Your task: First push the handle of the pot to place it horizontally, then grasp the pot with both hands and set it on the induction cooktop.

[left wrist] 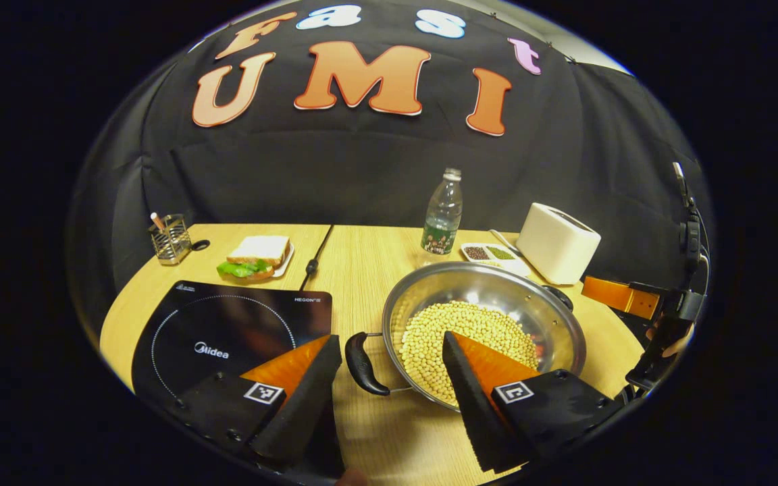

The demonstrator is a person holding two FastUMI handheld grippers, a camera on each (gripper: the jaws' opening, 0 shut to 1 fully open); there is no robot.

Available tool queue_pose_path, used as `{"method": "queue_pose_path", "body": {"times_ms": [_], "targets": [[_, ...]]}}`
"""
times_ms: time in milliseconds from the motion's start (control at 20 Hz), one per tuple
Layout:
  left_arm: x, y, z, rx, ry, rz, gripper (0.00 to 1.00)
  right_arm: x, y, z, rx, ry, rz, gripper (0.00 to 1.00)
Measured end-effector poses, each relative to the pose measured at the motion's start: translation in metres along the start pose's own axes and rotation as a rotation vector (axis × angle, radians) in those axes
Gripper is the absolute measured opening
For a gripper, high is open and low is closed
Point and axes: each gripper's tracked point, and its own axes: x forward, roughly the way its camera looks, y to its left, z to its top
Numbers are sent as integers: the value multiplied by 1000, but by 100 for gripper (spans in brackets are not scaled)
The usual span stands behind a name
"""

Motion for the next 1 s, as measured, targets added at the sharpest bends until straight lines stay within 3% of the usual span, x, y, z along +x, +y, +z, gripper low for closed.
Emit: {"method": "queue_pose_path", "body": {"times_ms": [300, 550, 750, 800, 850, 950, 1000], "targets": [[35, 4, -12, 22, 63, 24, 98, 49, 3, -26, -10, 115, -4, 95], [50, 12, -18, 16, 121, 39, 99, 64, -2, -36, 1, 170, -11, 96], [57, 8, -29, -15, 169, 9, 98, 67, -1, -45, 30, 212, -5, 93], [60, 4, -30, -17, 174, 0, 95, 69, 0, -48, 38, 227, -1, 89], [64, 13, -34, 11, 194, 48, 94, 69, 3, -53, 49, 249, 6, 86], [65, 13, -29, -2, 189, 41, 69, 68, 6, -58, 60, 255, 8, 75], [62, 16, -31, -12, 189, 46, 66, 68, 8, -57, 45, 264, 2, 64]]}}
